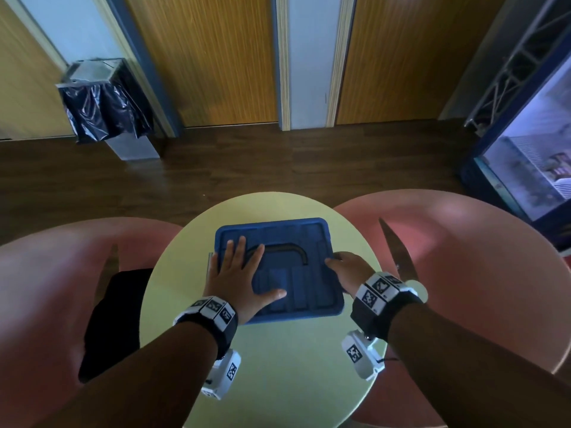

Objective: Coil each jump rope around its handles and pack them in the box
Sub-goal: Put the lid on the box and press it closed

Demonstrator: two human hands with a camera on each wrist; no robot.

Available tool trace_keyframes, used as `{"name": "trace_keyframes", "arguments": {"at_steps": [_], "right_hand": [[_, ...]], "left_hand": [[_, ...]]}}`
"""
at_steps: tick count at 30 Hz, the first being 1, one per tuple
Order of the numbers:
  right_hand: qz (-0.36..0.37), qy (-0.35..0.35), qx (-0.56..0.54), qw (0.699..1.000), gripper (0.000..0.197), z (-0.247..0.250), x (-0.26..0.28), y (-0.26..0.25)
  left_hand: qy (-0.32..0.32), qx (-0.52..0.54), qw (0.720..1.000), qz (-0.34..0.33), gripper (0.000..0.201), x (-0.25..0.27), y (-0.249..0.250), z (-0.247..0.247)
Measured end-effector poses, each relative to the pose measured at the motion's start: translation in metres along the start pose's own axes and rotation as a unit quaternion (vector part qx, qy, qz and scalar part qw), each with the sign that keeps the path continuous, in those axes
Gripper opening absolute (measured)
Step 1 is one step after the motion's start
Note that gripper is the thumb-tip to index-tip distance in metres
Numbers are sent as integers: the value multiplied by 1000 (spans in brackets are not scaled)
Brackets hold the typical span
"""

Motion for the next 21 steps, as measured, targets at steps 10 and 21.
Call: {"name": "trace_keyframes", "arguments": {"at_steps": [10,21], "right_hand": [[-52,32,-193,979,22,13,-6,18],[-13,29,28,999,43,17,-7,-3]], "left_hand": [[12,7,1000,0,109,0,0,1],[14,2,1000,3,109,-2,0,3]]}}
Point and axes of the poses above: each hand's wrist, its own x-axis away from the middle knuckle, its own z-axis out of the back of the hand, y = z × x, the point moved 6 cm from there along -x, towards the middle knuckle, and after that the axes turned 8 degrees about x, right-handed, at the moved point
